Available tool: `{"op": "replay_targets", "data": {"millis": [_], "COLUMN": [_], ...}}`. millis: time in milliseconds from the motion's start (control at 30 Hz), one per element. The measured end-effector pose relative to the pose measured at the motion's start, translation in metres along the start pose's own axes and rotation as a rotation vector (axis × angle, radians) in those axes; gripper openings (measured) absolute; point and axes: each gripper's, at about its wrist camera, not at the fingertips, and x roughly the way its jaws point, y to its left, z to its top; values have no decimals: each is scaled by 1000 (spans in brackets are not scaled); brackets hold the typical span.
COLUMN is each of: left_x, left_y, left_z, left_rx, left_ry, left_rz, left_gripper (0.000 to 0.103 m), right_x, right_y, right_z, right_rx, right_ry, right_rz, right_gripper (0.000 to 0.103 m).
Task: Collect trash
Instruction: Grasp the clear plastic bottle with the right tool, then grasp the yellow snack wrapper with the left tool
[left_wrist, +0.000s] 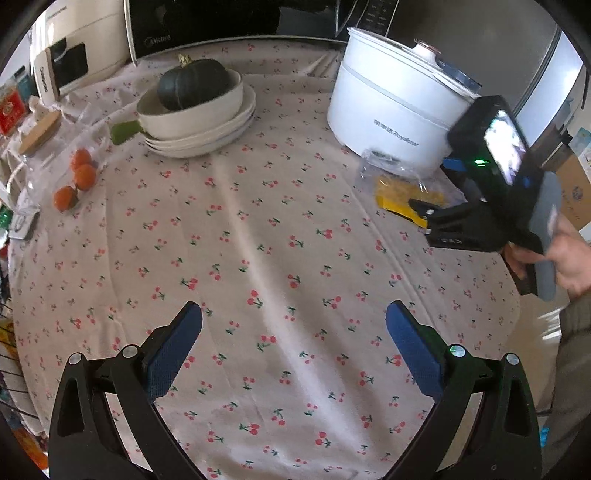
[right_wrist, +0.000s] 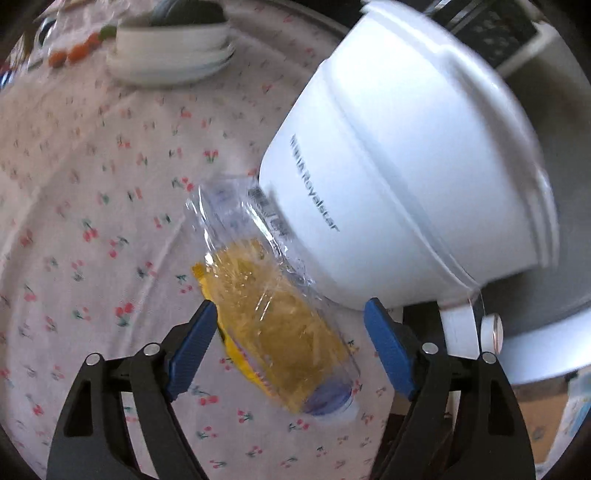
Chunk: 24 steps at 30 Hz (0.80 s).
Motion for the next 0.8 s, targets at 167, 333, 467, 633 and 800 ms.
{"op": "replay_targets", "data": {"millis": [167, 333, 467, 633, 800], "left_x": [7, 6, 7, 13, 47], "left_y": [-2, 9, 19, 10, -23], "left_z": [0, 6, 12, 21, 30], "left_rx": [-12, -55, -92, -87, -83], "left_ry": [31, 25, 22, -4, 50], "left_rz": [-40, -53, -71, -82, -212], "left_gripper": [96, 96, 96, 96, 96], "right_x": [23, 3, -29, -58, -70], "right_y": [7, 19, 38, 3, -32], "right_z": [6, -7, -38, -112, -200], "right_rx": [-29, 41, 174, 619, 1037], "right_ry": [64, 78, 69, 77, 77], "right_rz": [55, 244, 370, 503, 491], "right_gripper": [75, 66, 65, 65, 65]}}
